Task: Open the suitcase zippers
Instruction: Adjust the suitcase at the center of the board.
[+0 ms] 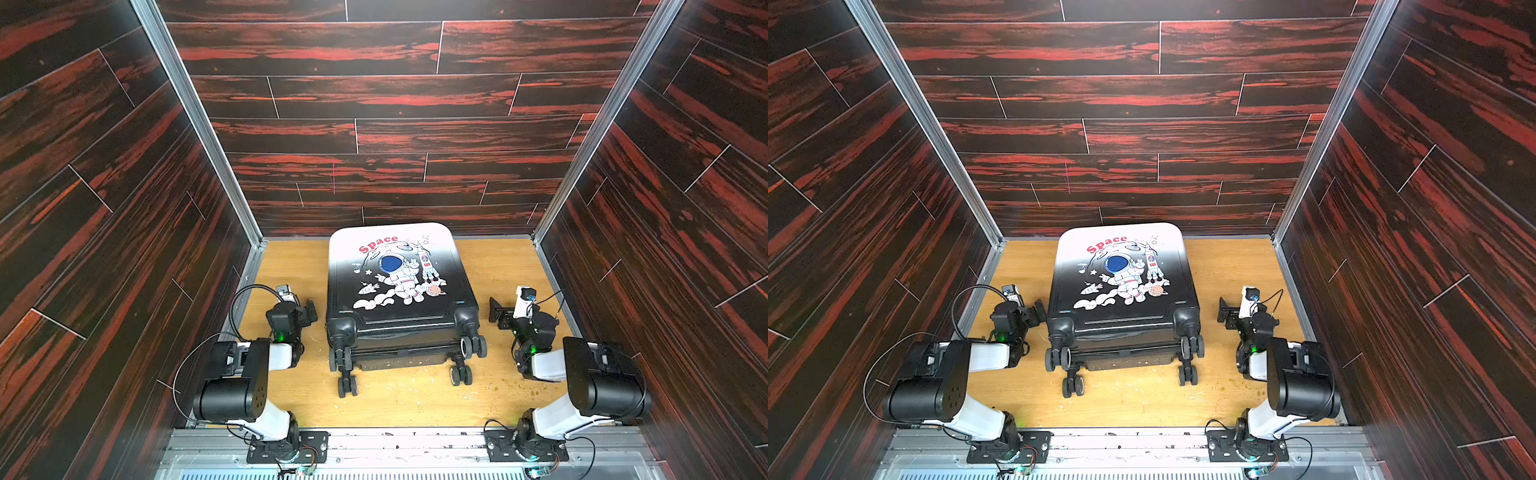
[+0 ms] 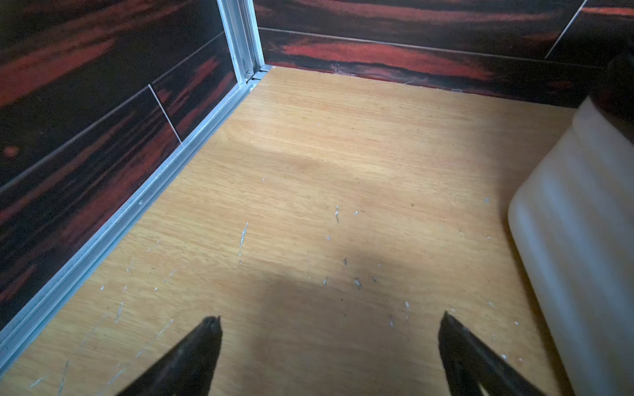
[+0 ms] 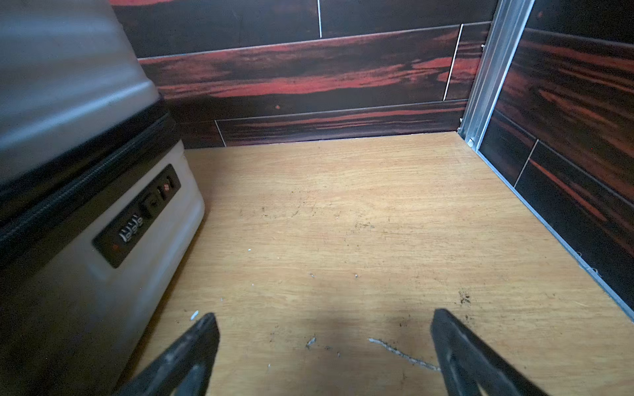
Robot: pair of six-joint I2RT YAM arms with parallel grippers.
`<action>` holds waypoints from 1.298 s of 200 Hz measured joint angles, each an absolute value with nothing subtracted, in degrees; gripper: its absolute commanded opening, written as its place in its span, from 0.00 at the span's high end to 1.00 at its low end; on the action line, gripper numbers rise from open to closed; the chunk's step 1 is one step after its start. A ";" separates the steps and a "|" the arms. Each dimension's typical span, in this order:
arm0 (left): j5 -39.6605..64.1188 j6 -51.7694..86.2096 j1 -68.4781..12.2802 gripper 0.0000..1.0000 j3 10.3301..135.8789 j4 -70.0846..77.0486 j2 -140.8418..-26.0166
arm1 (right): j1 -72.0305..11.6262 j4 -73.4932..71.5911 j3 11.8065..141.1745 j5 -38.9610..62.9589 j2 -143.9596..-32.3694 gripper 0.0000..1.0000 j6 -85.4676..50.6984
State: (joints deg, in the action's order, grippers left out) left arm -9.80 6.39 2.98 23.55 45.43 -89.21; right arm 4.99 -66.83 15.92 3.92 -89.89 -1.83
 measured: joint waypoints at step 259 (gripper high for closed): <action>-10.46 8.64 -1.65 0.00 32.64 23.42 -61.71 | -6.50 -35.83 30.17 -8.80 -60.49 0.01 0.99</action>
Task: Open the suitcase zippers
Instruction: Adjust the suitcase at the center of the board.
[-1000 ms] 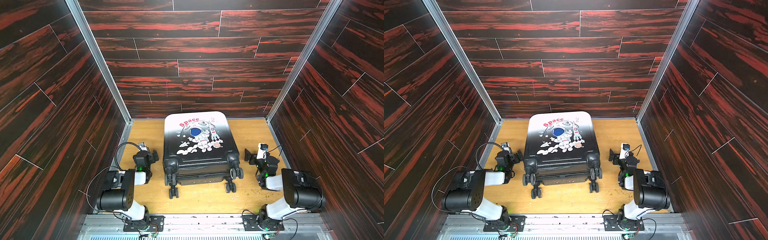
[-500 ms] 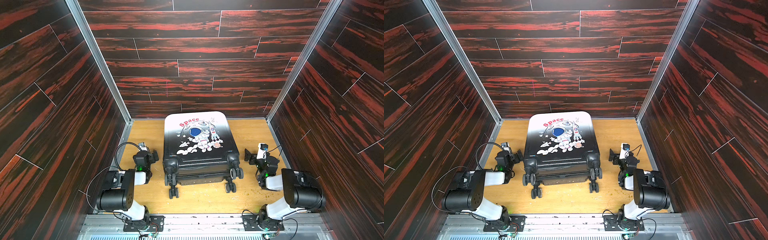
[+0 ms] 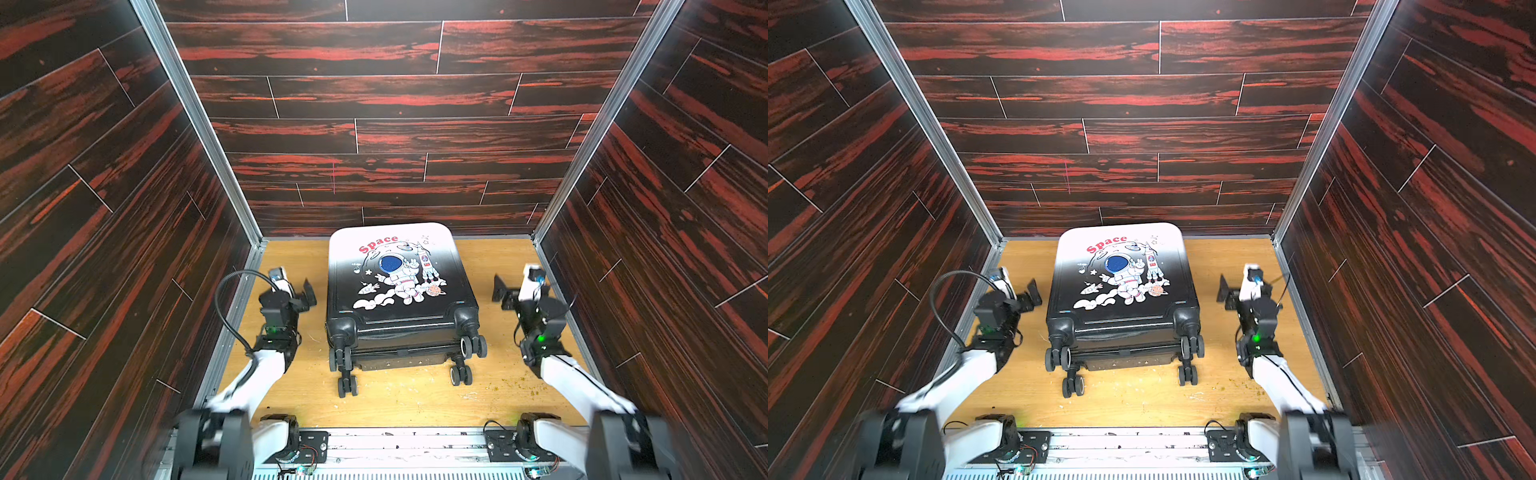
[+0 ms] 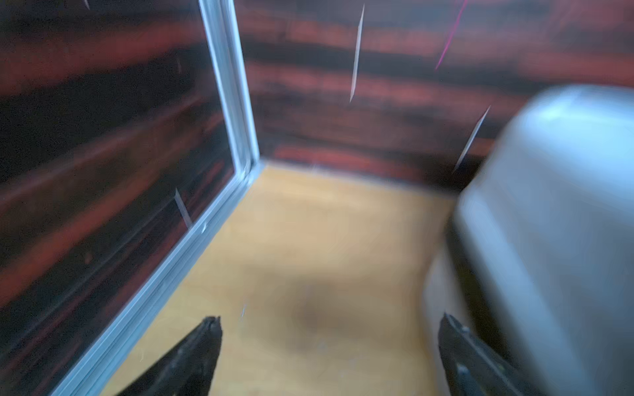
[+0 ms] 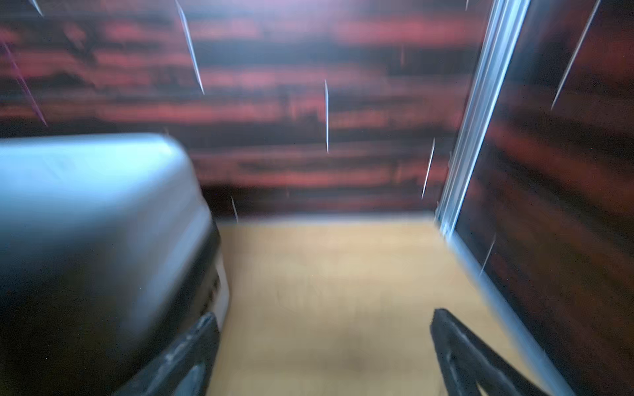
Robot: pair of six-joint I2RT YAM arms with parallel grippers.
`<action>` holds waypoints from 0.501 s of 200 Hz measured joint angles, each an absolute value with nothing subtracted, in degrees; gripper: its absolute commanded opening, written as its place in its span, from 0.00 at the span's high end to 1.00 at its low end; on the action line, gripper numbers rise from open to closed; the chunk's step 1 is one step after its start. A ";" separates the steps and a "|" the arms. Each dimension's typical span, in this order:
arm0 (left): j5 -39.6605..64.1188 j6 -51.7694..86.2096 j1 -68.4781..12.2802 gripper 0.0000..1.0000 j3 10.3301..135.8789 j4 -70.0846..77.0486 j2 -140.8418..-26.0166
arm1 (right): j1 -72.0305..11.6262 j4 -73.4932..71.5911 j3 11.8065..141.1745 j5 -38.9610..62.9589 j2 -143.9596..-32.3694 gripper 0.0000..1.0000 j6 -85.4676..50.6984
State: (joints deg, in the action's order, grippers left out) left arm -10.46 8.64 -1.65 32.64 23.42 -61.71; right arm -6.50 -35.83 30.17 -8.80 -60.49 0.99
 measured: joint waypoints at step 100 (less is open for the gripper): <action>-9.85 35.75 -9.06 0.00 55.05 -30.41 -41.32 | -29.47 23.22 76.79 -14.55 -54.68 0.04 -16.47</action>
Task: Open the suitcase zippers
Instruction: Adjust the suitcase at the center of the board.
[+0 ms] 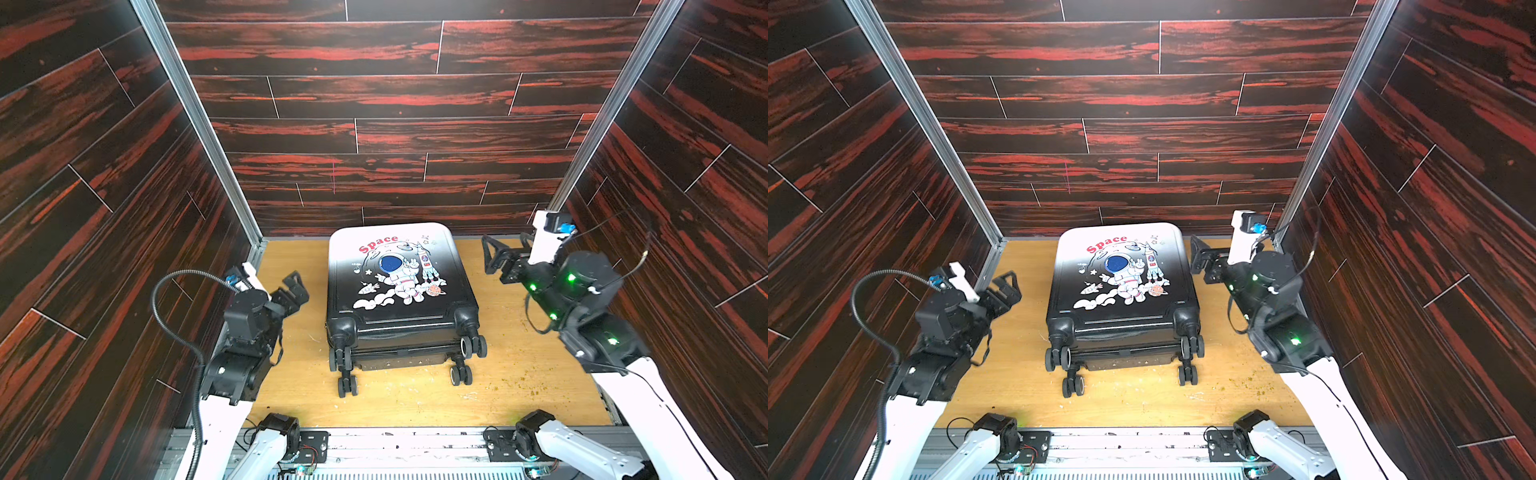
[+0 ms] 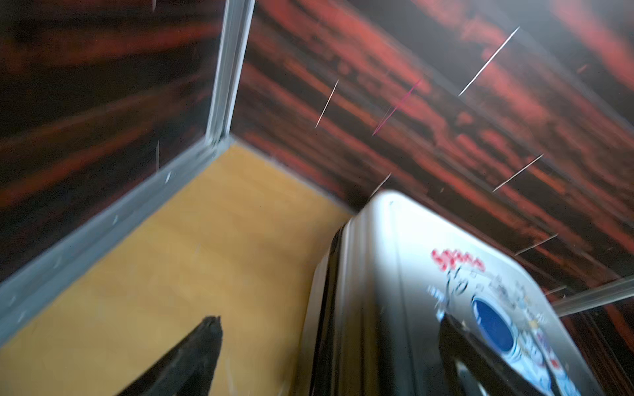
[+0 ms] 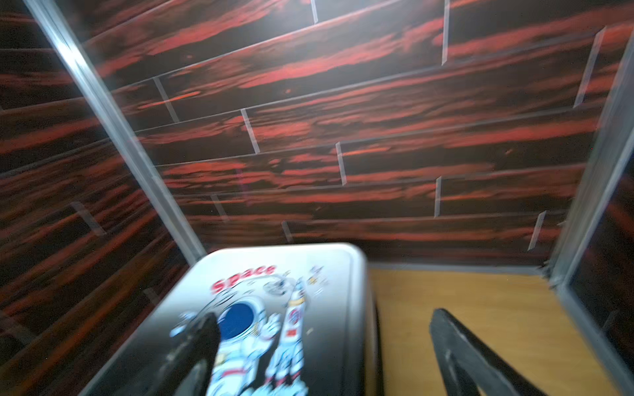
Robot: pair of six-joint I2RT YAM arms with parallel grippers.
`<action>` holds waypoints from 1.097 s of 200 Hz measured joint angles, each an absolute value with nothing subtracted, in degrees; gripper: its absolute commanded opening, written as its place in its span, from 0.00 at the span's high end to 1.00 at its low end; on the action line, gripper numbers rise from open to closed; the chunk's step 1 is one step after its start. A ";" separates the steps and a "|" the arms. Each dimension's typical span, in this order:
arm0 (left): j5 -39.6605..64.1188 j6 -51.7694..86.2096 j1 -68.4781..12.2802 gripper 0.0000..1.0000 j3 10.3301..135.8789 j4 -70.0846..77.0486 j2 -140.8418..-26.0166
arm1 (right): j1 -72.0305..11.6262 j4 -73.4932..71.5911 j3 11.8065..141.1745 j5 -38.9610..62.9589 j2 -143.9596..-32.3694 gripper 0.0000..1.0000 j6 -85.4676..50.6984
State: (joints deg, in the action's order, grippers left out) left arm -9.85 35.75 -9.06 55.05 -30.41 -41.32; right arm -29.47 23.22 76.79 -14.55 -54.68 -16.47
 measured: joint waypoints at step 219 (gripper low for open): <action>-4.75 29.87 -55.59 0.27 60.40 -13.10 -75.70 | -32.69 49.21 70.00 9.54 -52.56 0.18 -26.81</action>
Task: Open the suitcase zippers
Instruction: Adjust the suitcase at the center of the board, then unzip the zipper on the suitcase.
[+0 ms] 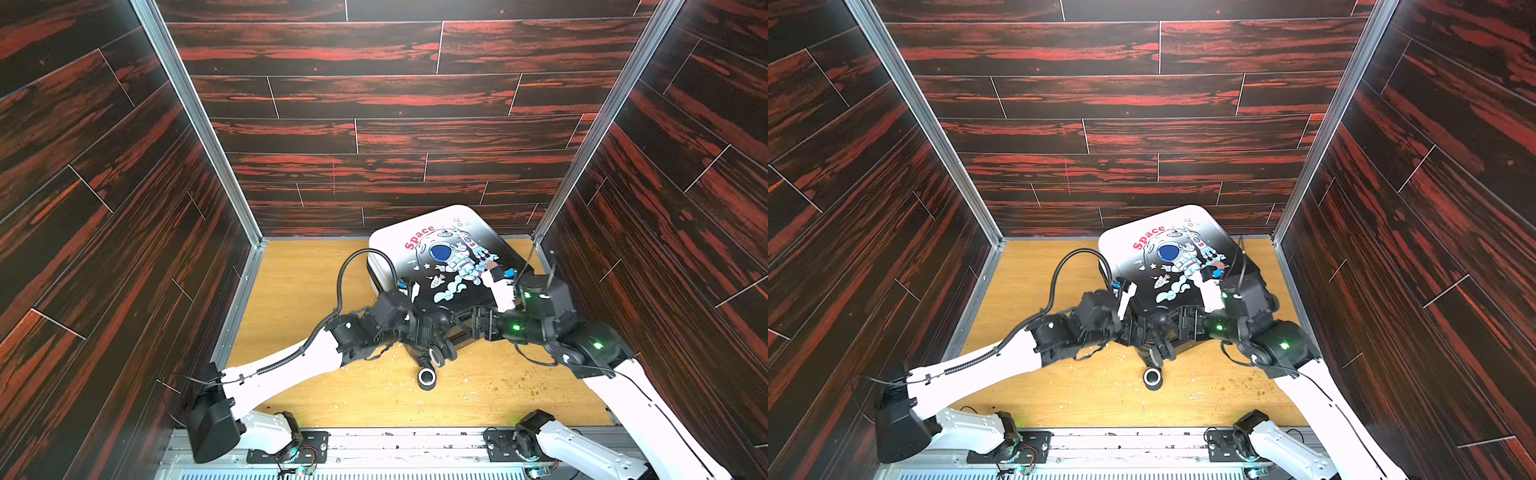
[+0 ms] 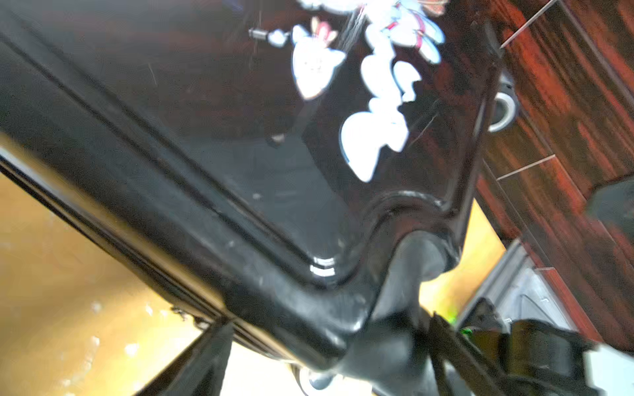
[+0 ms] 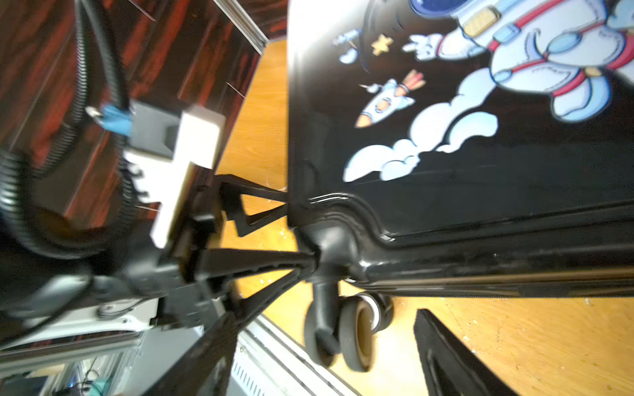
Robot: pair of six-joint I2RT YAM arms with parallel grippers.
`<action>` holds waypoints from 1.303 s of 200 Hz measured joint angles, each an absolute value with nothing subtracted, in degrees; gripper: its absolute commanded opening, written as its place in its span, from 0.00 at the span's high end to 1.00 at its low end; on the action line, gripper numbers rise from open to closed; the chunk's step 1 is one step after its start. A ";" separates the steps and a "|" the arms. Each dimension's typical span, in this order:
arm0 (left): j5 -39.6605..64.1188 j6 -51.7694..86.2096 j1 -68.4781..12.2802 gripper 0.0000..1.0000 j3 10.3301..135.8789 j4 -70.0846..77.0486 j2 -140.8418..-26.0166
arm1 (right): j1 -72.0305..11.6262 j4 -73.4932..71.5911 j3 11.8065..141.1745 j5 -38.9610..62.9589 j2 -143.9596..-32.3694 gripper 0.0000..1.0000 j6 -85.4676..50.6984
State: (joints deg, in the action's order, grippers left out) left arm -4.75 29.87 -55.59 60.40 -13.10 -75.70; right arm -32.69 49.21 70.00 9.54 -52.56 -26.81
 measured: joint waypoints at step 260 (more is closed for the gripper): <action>-6.98 -5.02 -50.46 0.77 18.79 75.83 -98.72 | -32.77 47.77 65.19 13.80 -48.77 0.25 -23.68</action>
